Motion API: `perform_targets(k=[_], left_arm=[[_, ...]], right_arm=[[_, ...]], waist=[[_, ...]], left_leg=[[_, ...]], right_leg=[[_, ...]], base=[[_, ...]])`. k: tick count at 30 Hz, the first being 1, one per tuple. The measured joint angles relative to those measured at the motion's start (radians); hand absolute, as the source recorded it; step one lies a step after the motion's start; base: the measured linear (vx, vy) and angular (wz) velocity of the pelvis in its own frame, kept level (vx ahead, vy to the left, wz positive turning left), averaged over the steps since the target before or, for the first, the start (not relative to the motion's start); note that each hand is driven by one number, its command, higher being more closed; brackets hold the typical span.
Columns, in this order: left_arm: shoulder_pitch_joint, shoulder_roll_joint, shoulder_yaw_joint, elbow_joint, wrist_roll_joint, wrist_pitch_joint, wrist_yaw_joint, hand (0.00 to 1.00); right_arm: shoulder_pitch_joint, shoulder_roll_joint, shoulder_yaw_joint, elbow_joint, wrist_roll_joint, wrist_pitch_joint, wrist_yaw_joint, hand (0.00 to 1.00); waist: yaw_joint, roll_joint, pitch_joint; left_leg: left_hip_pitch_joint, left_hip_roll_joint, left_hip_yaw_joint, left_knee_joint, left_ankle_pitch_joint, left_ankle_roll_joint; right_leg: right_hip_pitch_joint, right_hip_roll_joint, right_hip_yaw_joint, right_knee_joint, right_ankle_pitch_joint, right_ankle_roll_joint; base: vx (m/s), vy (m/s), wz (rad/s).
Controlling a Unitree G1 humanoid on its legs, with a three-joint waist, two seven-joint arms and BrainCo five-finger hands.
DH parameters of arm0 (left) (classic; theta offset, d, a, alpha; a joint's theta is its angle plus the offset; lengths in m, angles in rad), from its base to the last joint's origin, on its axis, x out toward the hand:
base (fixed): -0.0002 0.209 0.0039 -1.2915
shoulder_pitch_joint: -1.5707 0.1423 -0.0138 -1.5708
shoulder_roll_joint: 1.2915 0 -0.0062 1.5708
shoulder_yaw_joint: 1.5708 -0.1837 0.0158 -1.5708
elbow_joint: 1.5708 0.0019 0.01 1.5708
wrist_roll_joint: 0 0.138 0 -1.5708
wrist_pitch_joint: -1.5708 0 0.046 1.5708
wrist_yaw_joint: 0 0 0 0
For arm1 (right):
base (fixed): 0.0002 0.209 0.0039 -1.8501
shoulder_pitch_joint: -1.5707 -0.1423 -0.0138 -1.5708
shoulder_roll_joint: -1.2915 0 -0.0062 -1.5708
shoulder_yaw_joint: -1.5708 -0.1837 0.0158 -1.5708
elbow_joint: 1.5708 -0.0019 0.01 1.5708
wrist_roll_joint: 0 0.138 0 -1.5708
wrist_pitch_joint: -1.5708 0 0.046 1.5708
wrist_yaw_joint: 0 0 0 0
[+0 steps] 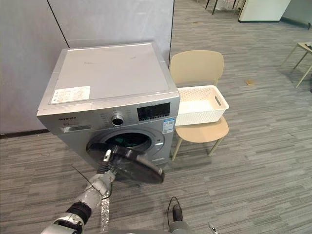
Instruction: Pick up the laundry basket with both hands and put the clothes into the washing machine.
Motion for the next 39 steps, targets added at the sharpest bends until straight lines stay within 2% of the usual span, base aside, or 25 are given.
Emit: perform_targets(k=[1,5,7,10,16,23,26,29,30,31,35,39], left_arm=[[-0.018,-0.022,0.0,0.0,-0.017,0.0,-0.012,0.0],[-0.053,-0.025,0.016,0.0,-0.031,0.0,-0.017,0.0],[-0.073,-0.021,0.055,0.0,-0.031,-0.002,-0.017,0.0],[-0.099,-0.001,0.11,-0.027,-0.016,-0.023,-0.015,0.0],[-0.111,0.039,0.147,-0.11,0.039,-0.045,-0.015,0.0],[0.104,0.038,0.163,-0.256,0.121,-0.054,-0.039,0.0],[0.224,0.029,0.185,-0.309,0.195,-0.055,-0.04,0.0],[0.327,-0.002,0.278,-0.319,0.305,-0.067,-0.035,0.0],[0.356,-0.011,0.319,-0.294,0.383,-0.084,-0.03,0.0],[0.377,-0.02,0.37,-0.233,0.446,-0.096,-0.015,0.0],[0.407,-0.049,0.556,0.037,0.499,-0.1,0.017,0.0],[0.489,-0.075,0.695,0.245,0.497,-0.042,0.019,0.0]], right_arm=[[-0.018,0.003,0.007,0.0,0.0,0.0,0.0,0.0],[-0.054,-0.005,0.037,-0.019,0.011,-0.002,-0.003,0.0],[-0.074,-0.014,0.037,-0.033,0.014,-0.009,-0.007,0.0],[-0.077,-0.039,0.036,-0.038,0.03,-0.023,-0.018,0.0],[-0.03,-0.044,0.014,-0.026,0.03,-0.023,-0.018,0.0],[-0.011,-0.031,-0.052,0.02,0.024,-0.019,-0.017,0.0],[-0.019,-0.019,-0.052,0.02,0.015,-0.019,-0.015,0.0],[-0.028,-0.008,-0.048,0.02,0.009,-0.023,-0.011,0.0],[-0.032,-0.003,-0.045,0.02,0.009,-0.026,-0.005,0.0],[-0.033,-0.003,-0.04,0.021,0.009,-0.027,0.001,0.0],[-0.05,-0.009,-0.014,0.028,0.006,-0.041,0.002,0.0],[-0.1,-0.01,0.028,0.074,-0.052,-0.045,0.005,0.0]], waist=[[0.0,0.0,0.0],[0.0,0.012,0.006],[0.001,0.029,0.01],[-0.002,0.053,0.013],[-0.003,0.06,0.023],[0.001,0.062,0.031],[0.003,0.062,0.031],[0.012,0.061,0.031],[0.031,0.06,0.032],[0.035,0.061,0.032],[0.059,0.063,0.031],[0.07,0.058,0.05]], left_leg=[[-0.001,0.008,-0.008,0.011,0.0,-0.001],[0.002,0.027,-0.021,0.037,-0.006,-0.009],[0.008,0.039,-0.025,0.038,-0.005,-0.01],[0.009,0.044,-0.025,0.036,-0.003,-0.017],[0.009,0.044,-0.034,0.026,-0.005,-0.024],[0.028,0.038,-0.035,-0.002,-0.003,-0.021],[0.028,0.031,-0.047,-0.005,-0.003,-0.021],[0.028,0.031,-0.062,-0.006,-0.003,-0.021],[0.027,0.031,-0.063,-0.006,-0.003,-0.021],[0.027,0.032,-0.068,-0.006,-0.003,-0.021],[0.028,0.041,-0.087,-0.001,-0.003,-0.021],[-0.004,0.06,-0.149,0.065,-0.011,-0.027]], right_leg=[[0.01,0.005,-0.008,0.0,-0.004,-0.007],[0.023,0.023,-0.011,0.017,-0.022,-0.034],[0.024,0.034,-0.011,0.031,-0.037,-0.048],[0.024,0.04,-0.01,0.03,-0.039,-0.05],[0.028,0.035,-0.031,0.025,-0.039,-0.05],[0.039,0.032,-0.043,0.021,-0.039,-0.051],[0.047,0.031,-0.062,0.021,-0.041,-0.051],[0.059,0.03,-0.074,0.013,-0.043,-0.051],[0.062,0.03,-0.075,0.006,-0.043,-0.051],[0.066,0.031,-0.08,0.004,-0.043,-0.051],[0.083,0.034,-0.097,0.0,-0.045,-0.053],[0.12,0.032,-0.159,0.024,-0.071,-0.075]], base=[[0.0,-0.06,0.2],[-0.02,-0.075,0.09],[-0.05,-0.078,0.01],[-0.05,-0.06,-0.03],[-0.02,-0.022,0.04],[0.03,-0.002,0.03],[0.04,-0.012,0.14],[0.0,-0.024,0.13],[-0.04,-0.042,0.05],[-0.04,-0.045,0.1],[-0.05,-0.054,0.14],[-0.05,-0.034,0.5]])
